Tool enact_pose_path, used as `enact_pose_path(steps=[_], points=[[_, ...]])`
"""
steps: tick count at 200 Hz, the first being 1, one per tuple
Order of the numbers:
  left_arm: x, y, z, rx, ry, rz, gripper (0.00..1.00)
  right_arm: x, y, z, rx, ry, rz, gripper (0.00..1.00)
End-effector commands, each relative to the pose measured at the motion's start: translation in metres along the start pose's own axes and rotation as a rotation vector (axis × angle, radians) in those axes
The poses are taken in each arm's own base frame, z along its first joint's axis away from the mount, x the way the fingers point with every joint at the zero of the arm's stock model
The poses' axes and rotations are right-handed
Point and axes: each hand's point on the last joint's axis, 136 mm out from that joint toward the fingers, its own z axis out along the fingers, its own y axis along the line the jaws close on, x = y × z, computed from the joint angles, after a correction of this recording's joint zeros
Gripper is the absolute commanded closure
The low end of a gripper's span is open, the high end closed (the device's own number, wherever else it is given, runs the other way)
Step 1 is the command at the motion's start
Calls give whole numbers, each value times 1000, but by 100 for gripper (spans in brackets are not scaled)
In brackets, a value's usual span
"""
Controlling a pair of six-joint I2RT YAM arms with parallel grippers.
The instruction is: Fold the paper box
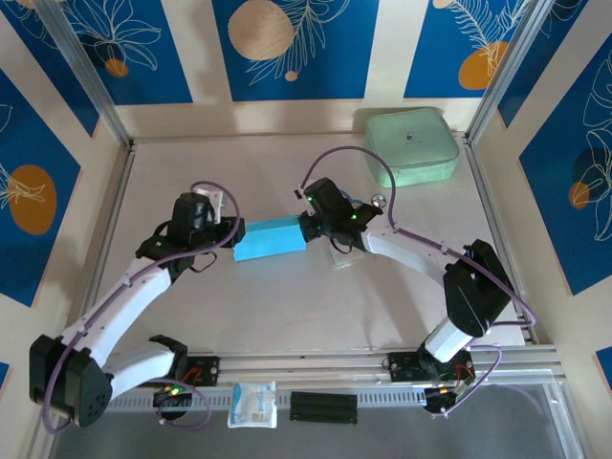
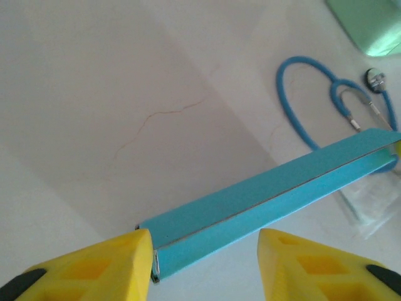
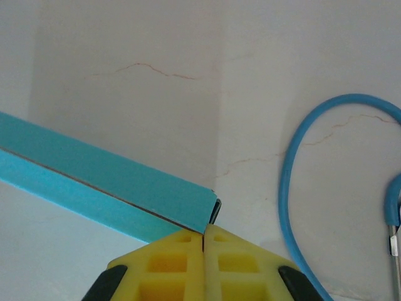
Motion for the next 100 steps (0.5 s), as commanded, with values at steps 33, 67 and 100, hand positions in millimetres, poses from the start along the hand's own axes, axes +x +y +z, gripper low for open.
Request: enact_pose_path(steps=[33, 67, 100], points=[[-14, 17, -12, -58, 53, -183, 47, 6, 2, 2, 11, 40, -46, 97], [-3, 14, -4, -15, 110, -264, 45, 7, 3, 3, 12, 45, -47, 97], [13, 11, -1, 44, 112, -358, 44, 9, 3, 4, 11, 49, -45, 97]])
